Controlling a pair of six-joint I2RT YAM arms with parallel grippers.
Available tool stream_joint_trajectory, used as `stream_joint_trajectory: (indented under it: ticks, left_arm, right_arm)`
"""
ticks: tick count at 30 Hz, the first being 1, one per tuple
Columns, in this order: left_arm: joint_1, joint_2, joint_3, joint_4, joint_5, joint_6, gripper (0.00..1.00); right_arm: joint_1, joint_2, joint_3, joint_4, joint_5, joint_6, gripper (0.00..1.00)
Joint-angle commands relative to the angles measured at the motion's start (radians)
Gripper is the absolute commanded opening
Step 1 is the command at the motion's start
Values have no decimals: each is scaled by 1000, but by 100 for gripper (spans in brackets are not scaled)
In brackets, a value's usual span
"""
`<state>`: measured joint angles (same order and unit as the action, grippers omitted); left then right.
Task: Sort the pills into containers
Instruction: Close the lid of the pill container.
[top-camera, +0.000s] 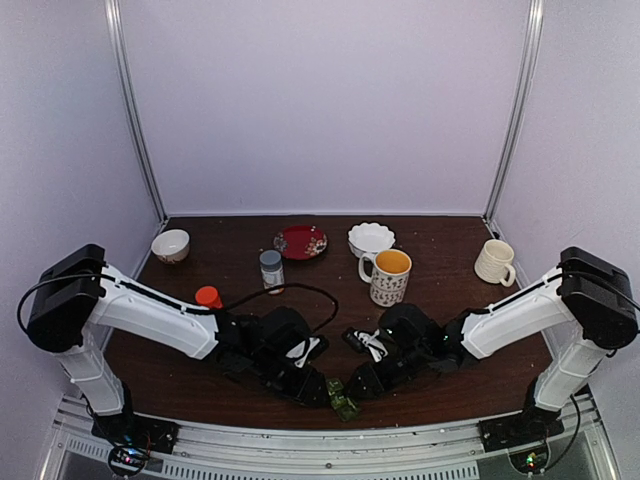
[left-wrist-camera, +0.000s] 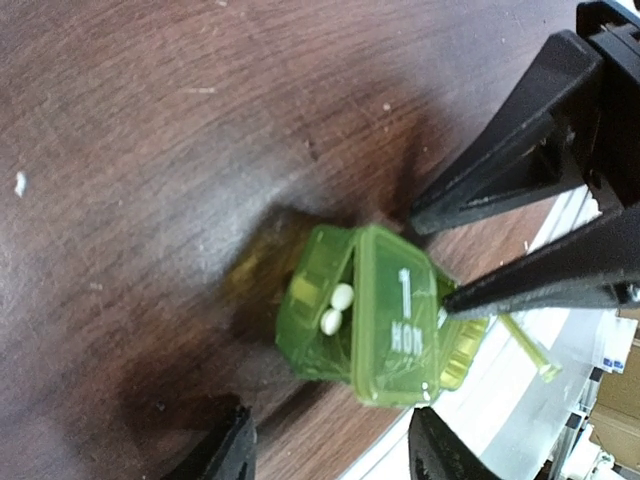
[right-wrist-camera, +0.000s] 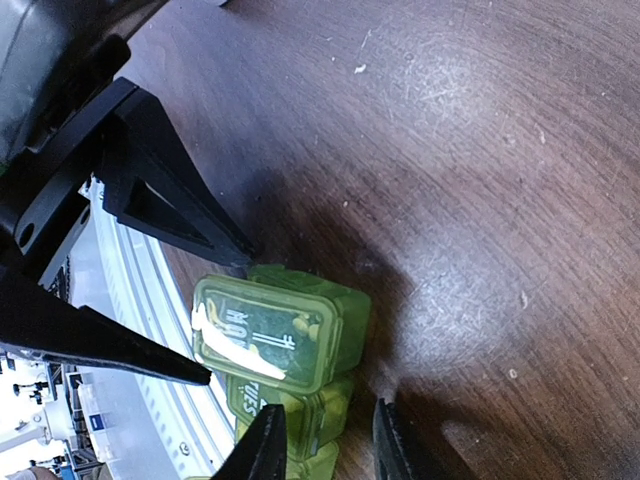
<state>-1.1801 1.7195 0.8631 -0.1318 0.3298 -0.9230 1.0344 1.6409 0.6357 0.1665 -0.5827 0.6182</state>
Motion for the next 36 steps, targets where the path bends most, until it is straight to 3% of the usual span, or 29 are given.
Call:
stream_joint_trajectory:
  ticks: [1, 17, 36]
  left_arm:
    - [-7, 35, 44, 30, -29, 2, 56]
    - [-20, 117, 119, -104, -53, 27, 53]
    - [-93, 161, 256, -338, -219, 113, 50]
  right_arm:
    - [13, 17, 4, -78, 46, -28, 31]
    - [24, 28, 9, -90, 49, -33, 26]
    - [27, 43, 27, -116, 55, -50, 24]
